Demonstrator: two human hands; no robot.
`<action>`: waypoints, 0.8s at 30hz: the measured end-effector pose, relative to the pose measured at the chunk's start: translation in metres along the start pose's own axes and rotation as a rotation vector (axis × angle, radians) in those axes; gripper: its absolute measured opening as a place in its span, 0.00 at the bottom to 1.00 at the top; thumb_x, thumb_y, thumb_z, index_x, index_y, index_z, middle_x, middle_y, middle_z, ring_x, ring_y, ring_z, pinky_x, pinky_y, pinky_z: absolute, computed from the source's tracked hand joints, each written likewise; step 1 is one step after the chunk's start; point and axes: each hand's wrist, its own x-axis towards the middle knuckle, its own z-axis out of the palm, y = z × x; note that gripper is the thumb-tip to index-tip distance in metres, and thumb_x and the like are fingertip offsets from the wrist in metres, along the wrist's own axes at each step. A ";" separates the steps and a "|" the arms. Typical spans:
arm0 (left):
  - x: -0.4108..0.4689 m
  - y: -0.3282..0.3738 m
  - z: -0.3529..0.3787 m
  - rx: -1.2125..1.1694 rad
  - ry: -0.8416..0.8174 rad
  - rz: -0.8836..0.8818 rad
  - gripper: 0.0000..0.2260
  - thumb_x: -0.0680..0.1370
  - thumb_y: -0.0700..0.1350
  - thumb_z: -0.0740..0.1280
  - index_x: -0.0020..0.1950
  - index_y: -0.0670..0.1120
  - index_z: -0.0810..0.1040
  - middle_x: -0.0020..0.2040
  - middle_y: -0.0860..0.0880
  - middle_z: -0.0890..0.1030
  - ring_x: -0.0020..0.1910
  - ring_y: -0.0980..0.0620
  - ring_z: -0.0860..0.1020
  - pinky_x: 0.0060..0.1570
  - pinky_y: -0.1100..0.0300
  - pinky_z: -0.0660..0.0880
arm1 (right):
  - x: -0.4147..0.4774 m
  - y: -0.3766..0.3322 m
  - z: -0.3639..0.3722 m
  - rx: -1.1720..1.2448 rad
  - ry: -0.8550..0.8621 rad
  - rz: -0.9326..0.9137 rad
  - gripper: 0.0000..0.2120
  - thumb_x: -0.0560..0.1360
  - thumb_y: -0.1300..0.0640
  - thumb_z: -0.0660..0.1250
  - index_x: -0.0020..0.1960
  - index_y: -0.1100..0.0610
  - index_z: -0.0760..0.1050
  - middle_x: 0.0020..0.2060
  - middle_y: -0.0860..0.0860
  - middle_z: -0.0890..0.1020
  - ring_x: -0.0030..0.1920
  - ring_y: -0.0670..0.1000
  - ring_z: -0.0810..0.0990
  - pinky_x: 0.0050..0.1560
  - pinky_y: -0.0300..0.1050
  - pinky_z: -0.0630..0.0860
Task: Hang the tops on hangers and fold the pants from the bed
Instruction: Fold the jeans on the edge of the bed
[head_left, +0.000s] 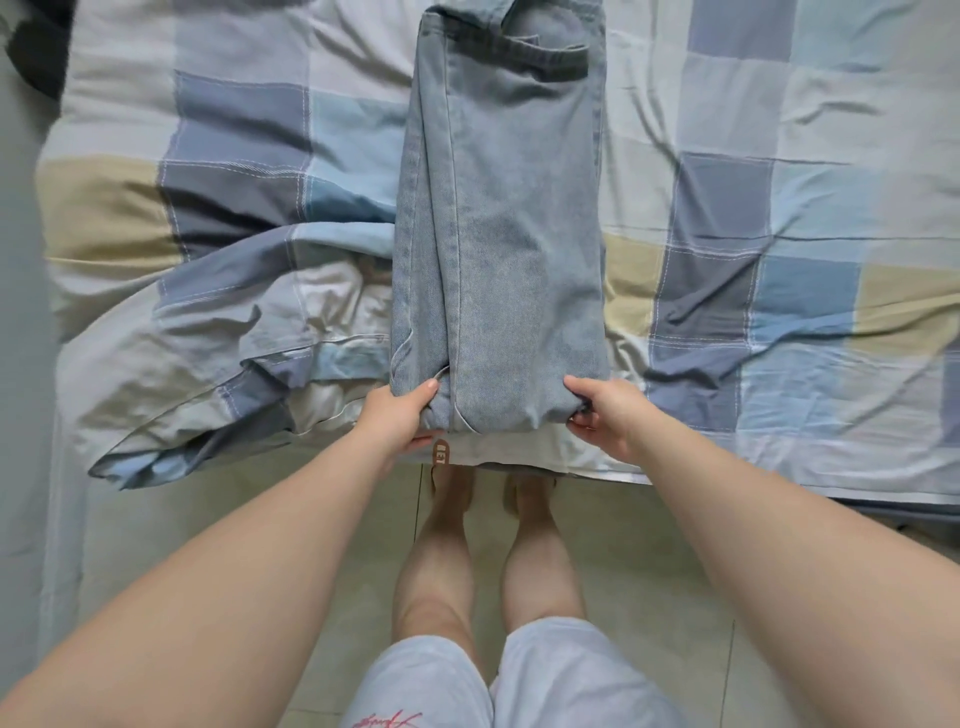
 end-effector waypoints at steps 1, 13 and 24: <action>-0.004 -0.001 -0.001 0.002 0.000 -0.011 0.04 0.79 0.45 0.71 0.46 0.50 0.77 0.41 0.52 0.83 0.33 0.55 0.83 0.28 0.61 0.78 | -0.004 0.002 -0.003 0.017 0.008 -0.001 0.04 0.78 0.59 0.69 0.48 0.56 0.75 0.33 0.51 0.76 0.26 0.47 0.70 0.39 0.43 0.76; -0.125 -0.032 -0.042 0.093 -0.051 -0.285 0.12 0.79 0.46 0.71 0.59 0.44 0.74 0.49 0.42 0.85 0.38 0.44 0.85 0.41 0.52 0.81 | -0.132 0.060 -0.025 0.008 0.012 0.164 0.04 0.79 0.61 0.68 0.50 0.60 0.74 0.27 0.52 0.73 0.24 0.47 0.67 0.33 0.43 0.76; -0.185 0.032 -0.080 0.198 -0.287 -0.507 0.10 0.80 0.44 0.69 0.60 0.46 0.76 0.48 0.47 0.87 0.39 0.48 0.86 0.45 0.51 0.81 | -0.210 0.002 -0.046 -0.100 -0.125 0.379 0.12 0.77 0.60 0.70 0.40 0.59 0.68 0.27 0.51 0.69 0.25 0.47 0.71 0.32 0.42 0.79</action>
